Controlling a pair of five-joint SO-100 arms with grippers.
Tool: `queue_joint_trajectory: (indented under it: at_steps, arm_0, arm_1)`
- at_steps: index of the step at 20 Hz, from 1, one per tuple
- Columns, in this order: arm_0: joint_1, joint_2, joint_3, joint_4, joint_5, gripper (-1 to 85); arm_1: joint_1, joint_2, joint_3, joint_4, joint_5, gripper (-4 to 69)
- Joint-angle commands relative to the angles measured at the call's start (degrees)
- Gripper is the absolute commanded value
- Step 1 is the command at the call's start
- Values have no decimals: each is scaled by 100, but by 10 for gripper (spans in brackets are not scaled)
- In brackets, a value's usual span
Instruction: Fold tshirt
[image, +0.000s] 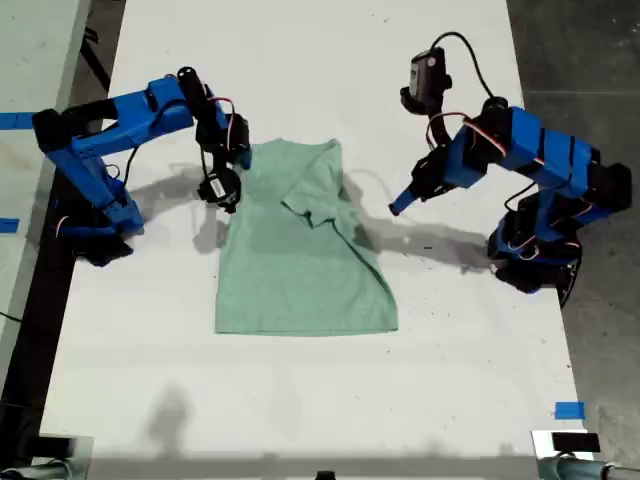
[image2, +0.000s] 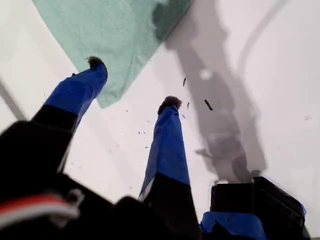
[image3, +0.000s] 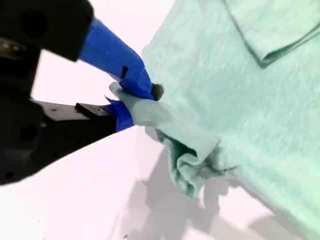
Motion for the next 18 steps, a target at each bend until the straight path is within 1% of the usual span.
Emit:
queue_joint_trajectory:
  at_steps: [1,3,4,9,11,12,13,14,18]
  arm_0:
    - [510,-1081,-2285,501,-35,1]
    - [773,-2109,-3841,940,35,1]
    - [844,-2391,-4210,949,35,1]
    - [1063,-2522,-4192,246,114,0]
    - [1134,-2540,-4201,-141,132,0]
    - [1143,-2566,-4201,-308,141,35]
    - [1169,-2566,-4210,-457,264,256]
    - [1178,-2558,-4210,-492,316,272]
    - [1230,-2136,-4210,-554,352,282]
  arm_1:
    - [-70,378,0,-158,97,250]
    - [-105,422,53,-167,149,250]
    - [-114,457,97,-176,167,249]
    - [-158,475,167,-220,211,248]
    - [-158,475,185,-264,211,249]
    - [-149,475,193,-281,220,251]
    - [-149,475,202,-281,237,255]
    - [-158,475,220,-281,255,256]
    - [-176,527,343,-343,334,258]
